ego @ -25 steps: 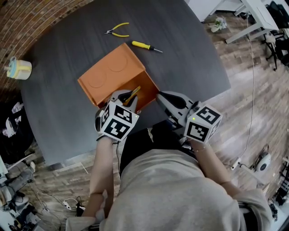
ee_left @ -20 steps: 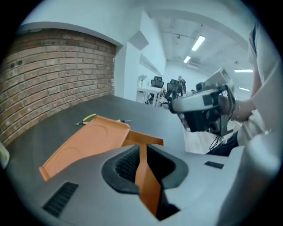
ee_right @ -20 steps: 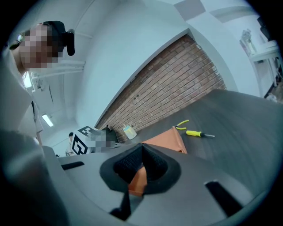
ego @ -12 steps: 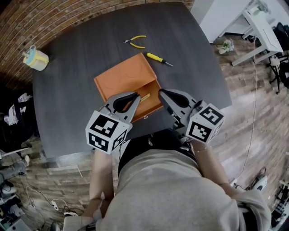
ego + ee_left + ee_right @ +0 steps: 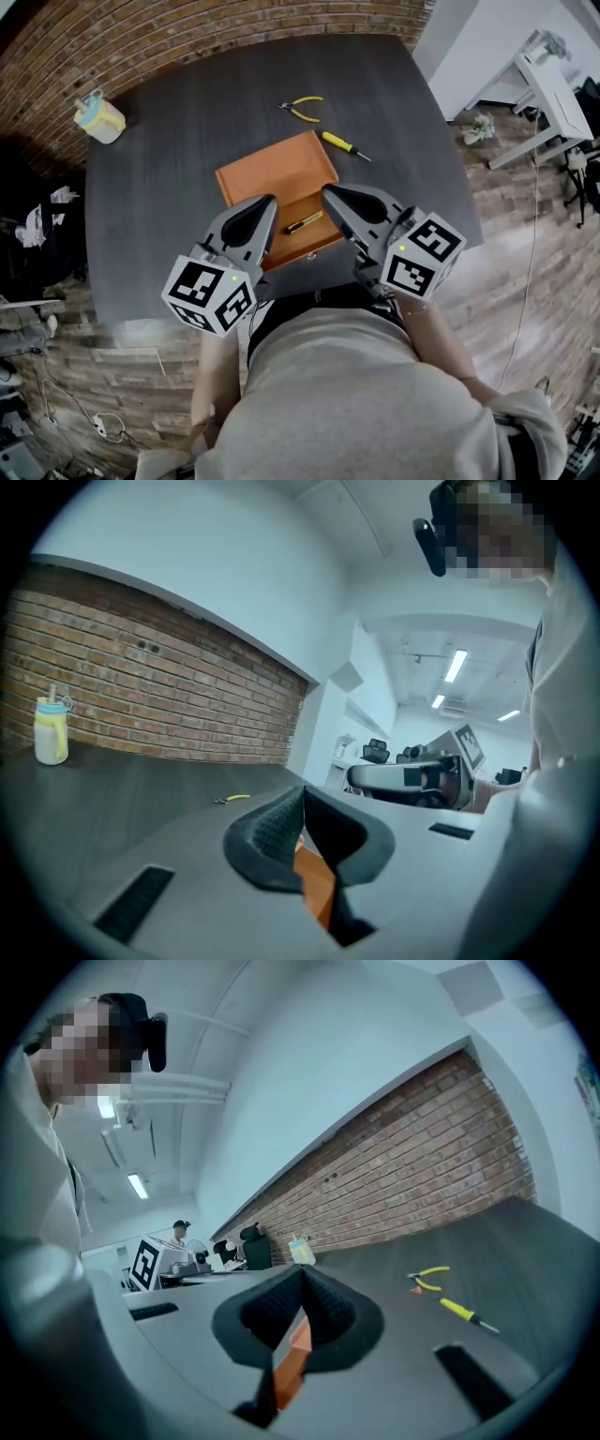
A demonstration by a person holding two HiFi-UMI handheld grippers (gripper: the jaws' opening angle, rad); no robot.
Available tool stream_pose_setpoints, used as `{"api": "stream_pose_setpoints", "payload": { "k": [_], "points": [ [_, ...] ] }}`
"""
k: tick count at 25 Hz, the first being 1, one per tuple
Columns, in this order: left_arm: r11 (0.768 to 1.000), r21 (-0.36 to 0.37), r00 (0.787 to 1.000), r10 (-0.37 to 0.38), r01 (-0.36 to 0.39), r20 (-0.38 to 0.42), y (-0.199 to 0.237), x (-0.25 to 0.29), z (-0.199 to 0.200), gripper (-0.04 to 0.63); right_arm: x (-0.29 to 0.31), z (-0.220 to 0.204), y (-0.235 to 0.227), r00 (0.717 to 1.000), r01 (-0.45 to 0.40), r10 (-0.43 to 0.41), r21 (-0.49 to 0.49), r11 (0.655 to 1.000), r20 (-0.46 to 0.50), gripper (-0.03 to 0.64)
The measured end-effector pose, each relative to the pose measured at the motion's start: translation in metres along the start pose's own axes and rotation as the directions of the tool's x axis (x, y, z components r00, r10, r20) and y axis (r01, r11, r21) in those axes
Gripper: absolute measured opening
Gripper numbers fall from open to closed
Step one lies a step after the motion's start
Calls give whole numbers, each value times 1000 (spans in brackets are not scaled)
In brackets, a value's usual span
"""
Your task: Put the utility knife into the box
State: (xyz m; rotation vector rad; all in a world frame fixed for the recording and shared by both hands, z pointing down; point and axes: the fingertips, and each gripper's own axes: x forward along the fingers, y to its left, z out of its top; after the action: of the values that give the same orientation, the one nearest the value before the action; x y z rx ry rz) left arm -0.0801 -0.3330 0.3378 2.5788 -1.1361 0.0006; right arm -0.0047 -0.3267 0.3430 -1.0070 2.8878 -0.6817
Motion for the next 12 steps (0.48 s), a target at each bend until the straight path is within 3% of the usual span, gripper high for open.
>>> {"api": "stream_pose_setpoints", "payload": {
  "k": [6,12],
  "points": [
    [997,-48,997,64,-61,48,5,-6,-4,21,5,5,11,999,-40,40,-41,998,-14,5],
    [994,-69,996,83,-81,31,2,-6,-18,21,8,0,20,996,-91,91,-19,996,-10,3]
  ]
}}
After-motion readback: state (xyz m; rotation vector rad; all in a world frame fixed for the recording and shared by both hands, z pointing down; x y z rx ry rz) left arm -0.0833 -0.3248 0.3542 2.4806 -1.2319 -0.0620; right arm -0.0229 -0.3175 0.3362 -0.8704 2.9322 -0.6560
